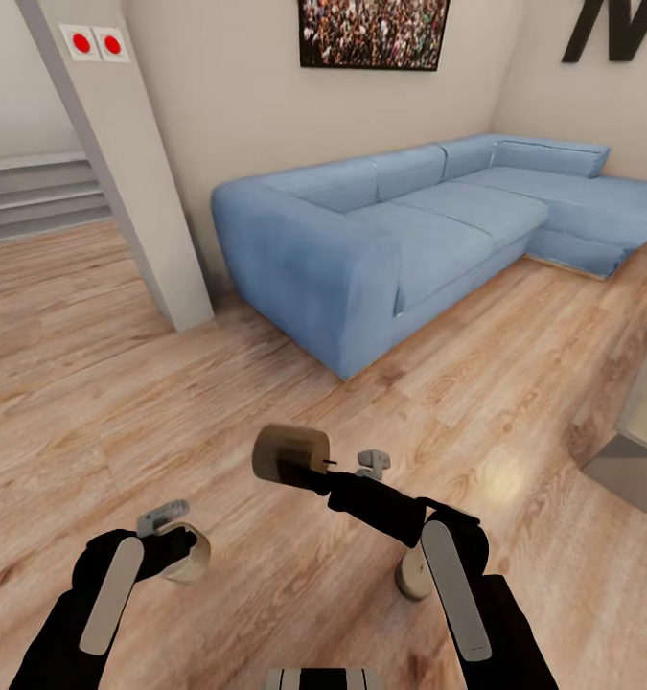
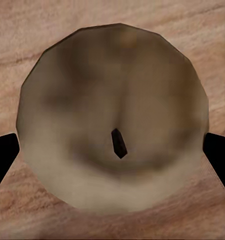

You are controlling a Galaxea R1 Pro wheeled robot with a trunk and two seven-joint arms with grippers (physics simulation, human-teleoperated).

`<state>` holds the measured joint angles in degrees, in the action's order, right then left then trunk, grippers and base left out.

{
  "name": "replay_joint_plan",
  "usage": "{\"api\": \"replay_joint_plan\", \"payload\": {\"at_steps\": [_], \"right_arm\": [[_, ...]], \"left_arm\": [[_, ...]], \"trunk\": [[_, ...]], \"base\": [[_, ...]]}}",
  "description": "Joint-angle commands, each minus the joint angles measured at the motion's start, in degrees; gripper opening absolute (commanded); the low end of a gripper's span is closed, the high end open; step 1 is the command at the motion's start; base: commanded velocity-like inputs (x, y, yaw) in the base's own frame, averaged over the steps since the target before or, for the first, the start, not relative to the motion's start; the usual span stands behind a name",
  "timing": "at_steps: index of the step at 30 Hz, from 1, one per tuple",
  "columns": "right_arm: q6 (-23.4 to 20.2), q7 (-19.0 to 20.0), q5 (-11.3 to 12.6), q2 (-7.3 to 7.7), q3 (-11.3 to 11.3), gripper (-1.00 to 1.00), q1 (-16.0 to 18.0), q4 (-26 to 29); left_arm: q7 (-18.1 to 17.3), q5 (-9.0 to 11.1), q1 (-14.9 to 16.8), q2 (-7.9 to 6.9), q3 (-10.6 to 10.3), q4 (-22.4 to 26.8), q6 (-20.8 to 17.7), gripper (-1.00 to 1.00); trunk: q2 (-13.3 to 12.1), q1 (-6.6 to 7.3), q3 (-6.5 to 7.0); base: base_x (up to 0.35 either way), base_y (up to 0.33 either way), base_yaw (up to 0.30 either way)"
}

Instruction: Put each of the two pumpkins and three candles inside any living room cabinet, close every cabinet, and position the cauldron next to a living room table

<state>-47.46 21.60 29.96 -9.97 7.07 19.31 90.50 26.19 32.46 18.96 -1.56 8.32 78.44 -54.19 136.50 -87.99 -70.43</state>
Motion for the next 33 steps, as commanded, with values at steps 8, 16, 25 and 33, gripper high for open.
{"api": "replay_joint_plan", "payload": {"at_steps": [8,16,25,33], "right_arm": [[-0.3,0.2,-0.2,-0.03,0.0,-1.0,0.0,0.0],[-0.3,0.2,-0.3,-0.03,0.0,-1.0,0.0,0.0],[-0.3,0.2,-0.3,-0.03,0.1,-1.0,0.0,-0.1],[-0.3,0.2,-0.3,-0.03,0.3,-1.0,0.0,-0.1]], "left_arm": [[0.5,0.6,0.0,-0.02,0.2,0.0,-0.2,-1.0],[0.5,0.6,0.0,-0.09,0.2,0.0,-0.2,-1.0],[0.5,0.6,0.0,-0.1,1.4,0.0,-0.3,-1.0],[0.5,0.6,0.0,-0.1,1.4,0.0,-0.4,-1.0]], "trunk": [[-3.2,1.77,2.12],[-6.4,3.53,4.27],[-10.0,5.5,6.69],[-13.2,7.26,8.84]], "base": [[0.0,0.0,0.0],[-0.013,0.0,0.0],[-0.288,0.0,0.0],[-0.345,0.0,0.0]]}}
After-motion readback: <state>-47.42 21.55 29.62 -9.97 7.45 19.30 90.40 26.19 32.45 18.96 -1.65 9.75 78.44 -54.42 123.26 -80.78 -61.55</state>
